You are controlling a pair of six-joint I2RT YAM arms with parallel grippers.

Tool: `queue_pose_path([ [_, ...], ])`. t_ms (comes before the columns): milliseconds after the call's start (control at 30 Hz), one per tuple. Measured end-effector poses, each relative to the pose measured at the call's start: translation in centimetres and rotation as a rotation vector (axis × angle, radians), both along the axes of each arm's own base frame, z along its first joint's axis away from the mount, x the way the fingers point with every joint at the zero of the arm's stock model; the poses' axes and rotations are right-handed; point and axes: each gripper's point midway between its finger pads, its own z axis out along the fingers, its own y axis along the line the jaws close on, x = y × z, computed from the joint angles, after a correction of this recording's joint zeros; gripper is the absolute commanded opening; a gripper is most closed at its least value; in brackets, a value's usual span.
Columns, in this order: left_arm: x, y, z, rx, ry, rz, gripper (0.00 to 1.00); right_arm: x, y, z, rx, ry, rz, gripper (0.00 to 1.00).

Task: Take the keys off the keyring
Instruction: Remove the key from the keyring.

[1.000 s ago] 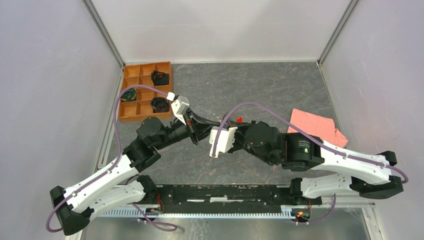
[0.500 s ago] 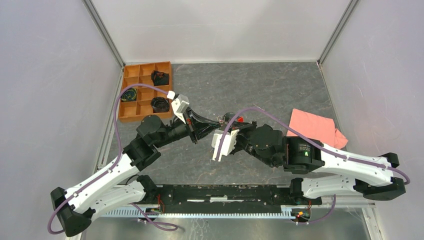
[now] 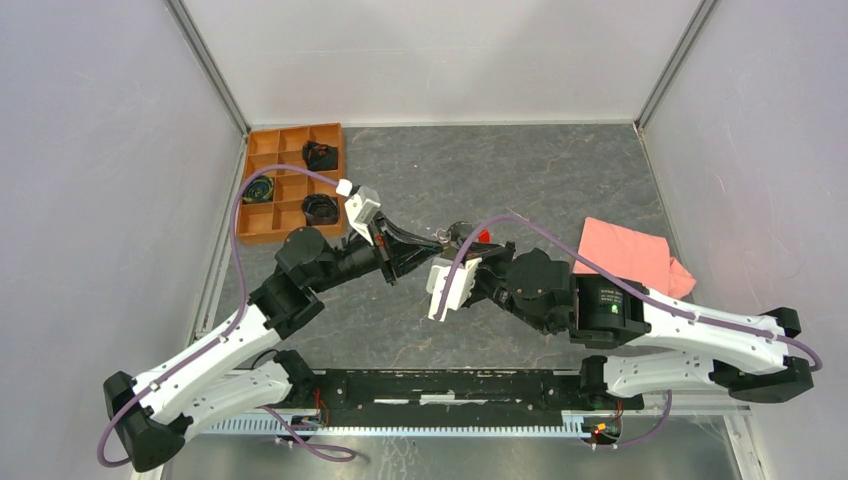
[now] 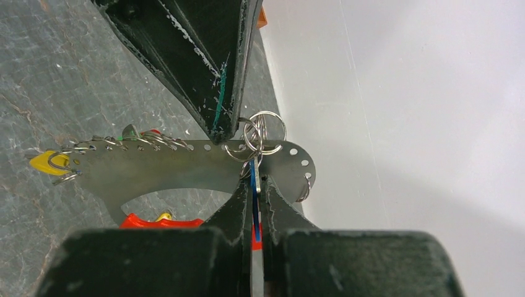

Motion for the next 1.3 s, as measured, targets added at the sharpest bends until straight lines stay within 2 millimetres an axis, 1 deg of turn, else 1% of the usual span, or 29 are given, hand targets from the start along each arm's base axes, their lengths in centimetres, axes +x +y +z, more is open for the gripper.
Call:
queue_pose_path([
  [267, 0.1, 0.6, 0.8, -0.029, 0.001, 0.029, 0.02, -0.6, 0.5, -0.2, 0.099, 0.076, 0.018, 0.00],
  [367, 0.1, 0.9, 0.8, -0.038, 0.011, 0.042, 0.02, -0.9, 0.8, -0.7, 0.151, 0.102, 0.023, 0.00],
  [500, 0.5, 1.0, 0.3, -0.031, 0.031, 0.068, 0.02, -0.8, 1.1, -1.5, 0.174, 0.123, 0.014, 0.00],
  [667, 0.8, 1.1, 0.1, -0.027, 0.036, 0.086, 0.02, -0.7, 1.1, -1.7, 0.182, 0.130, 0.007, 0.00],
  [900, 1.5, 0.8, -1.0, 0.019, 0.056, 0.103, 0.02, -0.2, 1.0, -2.2, 0.122, 0.125, -0.028, 0.00],
  [967, 1.7, 0.8, -0.9, 0.032, 0.052, 0.108, 0.02, 0.1, 0.9, -2.0, 0.101, 0.115, -0.043, 0.00],
  [1133, 2.1, 0.9, -2.1, 0.082, 0.059, 0.123, 0.02, 0.9, 0.2, 0.2, 0.116, 0.068, -0.093, 0.00],
  [1167, 2.2, 0.9, -2.0, 0.082, 0.054, 0.123, 0.02, 1.0, 0.1, 0.4, 0.116, 0.063, -0.095, 0.00],
  [1300, 2.1, 1.0, -1.7, 0.076, 0.043, 0.123, 0.02, 1.0, 0.0, 0.5, 0.106, 0.052, -0.092, 0.00],
])
